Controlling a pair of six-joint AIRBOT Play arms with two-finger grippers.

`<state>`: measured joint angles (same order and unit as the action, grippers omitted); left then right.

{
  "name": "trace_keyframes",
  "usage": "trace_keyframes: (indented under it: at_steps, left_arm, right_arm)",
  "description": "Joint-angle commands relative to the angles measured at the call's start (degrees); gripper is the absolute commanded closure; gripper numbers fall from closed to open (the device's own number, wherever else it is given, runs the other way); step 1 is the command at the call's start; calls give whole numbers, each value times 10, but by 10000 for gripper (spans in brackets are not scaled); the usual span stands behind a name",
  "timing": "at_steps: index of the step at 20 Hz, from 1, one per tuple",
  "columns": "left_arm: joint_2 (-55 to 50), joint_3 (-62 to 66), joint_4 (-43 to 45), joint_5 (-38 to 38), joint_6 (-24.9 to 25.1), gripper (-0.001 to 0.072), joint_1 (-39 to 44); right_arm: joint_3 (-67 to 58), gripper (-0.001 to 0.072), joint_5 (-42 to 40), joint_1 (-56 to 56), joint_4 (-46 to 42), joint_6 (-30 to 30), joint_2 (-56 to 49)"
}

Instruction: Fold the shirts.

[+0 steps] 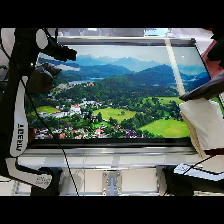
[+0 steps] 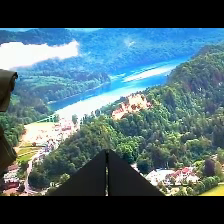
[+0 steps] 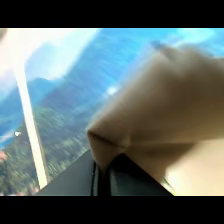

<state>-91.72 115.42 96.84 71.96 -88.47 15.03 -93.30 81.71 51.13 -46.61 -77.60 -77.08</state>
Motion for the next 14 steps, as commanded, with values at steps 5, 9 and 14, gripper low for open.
trace_keyframes:
  at_steps: [5,9,14]
  left_arm:
    - [0,0,-26,18,-3,692,0]
    - [0,0,-40,21,-17,692,0]
    - [0,0,-54,19,-17,692,0]
  right_arm:
    - [0,689,115,110,-126,-5,12]
    - [0,689,128,118,-287,-6,11]
    - [31,689,122,118,-362,-6,11]
